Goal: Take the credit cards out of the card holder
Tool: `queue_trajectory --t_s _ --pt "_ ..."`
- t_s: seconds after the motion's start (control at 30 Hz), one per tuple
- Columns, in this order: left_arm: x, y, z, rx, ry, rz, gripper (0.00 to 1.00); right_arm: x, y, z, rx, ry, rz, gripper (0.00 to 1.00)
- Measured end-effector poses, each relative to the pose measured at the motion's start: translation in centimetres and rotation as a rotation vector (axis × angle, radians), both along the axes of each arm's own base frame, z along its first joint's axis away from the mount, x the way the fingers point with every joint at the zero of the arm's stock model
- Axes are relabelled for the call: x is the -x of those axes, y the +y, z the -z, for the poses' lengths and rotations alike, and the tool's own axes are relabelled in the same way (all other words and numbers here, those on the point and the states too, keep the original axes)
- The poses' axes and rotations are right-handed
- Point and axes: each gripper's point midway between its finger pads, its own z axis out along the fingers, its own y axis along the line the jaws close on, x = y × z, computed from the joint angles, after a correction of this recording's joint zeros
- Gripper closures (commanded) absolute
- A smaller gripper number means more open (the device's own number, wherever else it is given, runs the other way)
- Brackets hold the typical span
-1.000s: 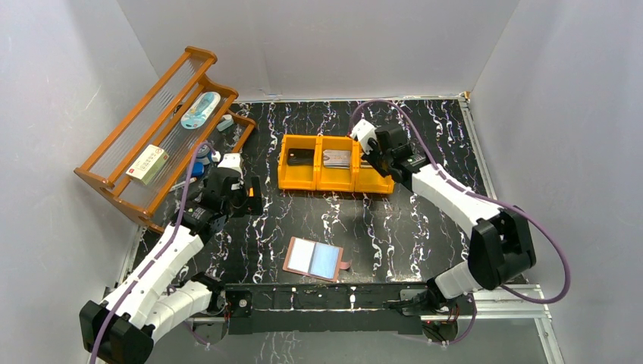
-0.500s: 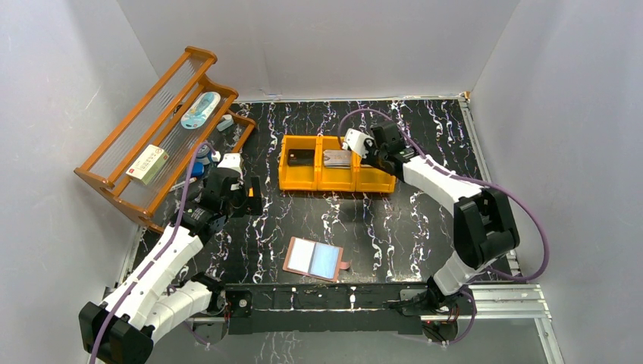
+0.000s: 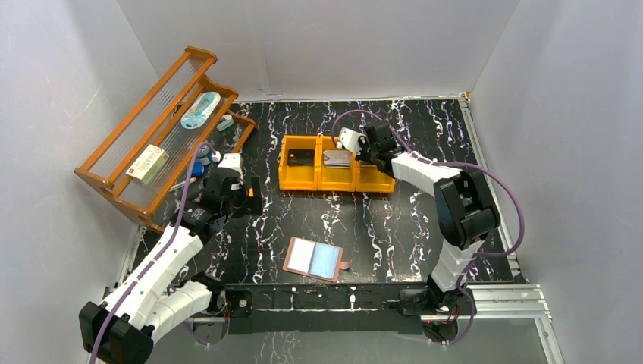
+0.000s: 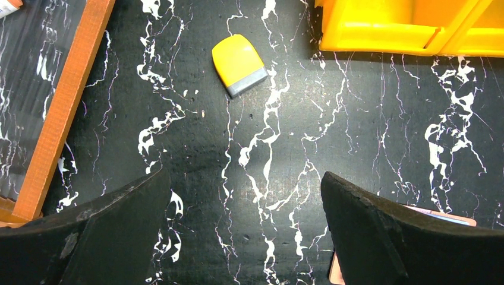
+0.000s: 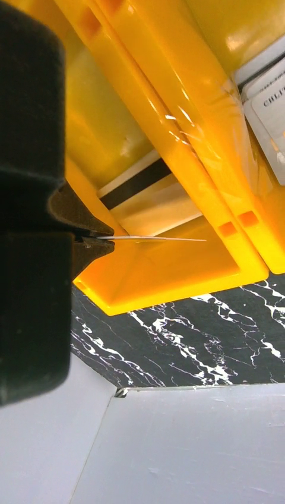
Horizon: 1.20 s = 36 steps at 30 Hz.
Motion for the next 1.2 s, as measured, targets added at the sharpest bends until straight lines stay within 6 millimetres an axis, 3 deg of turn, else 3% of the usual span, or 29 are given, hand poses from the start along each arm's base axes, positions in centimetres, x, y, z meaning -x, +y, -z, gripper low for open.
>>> queue_trajectory --t_s 0.13,0.3,0.6,0.83,1.2 --pt "0.0 0.0 0.1 -0.001 0.002 0.000 0.02 -1.2 0.0 1.2 0.013 0.007 0.008 1.00" --pt "0.0 0.0 0.2 -0.004 0.008 0.000 0.02 -1.5 0.1 2.4 0.017 0.027 0.003 0.93" --pt "-0.1 0.0 0.5 -0.009 0.018 0.000 0.02 -1.1 0.4 3.9 0.019 0.069 -0.019 0.71" --pt "-0.1 0.0 0.7 -0.014 0.029 0.000 0.02 -0.7 0.4 4.4 0.018 0.086 -0.026 0.56" --pt "-0.1 0.0 0.9 -0.017 0.036 0.000 0.02 -0.1 -0.1 4.6 0.007 0.106 -0.011 0.48"
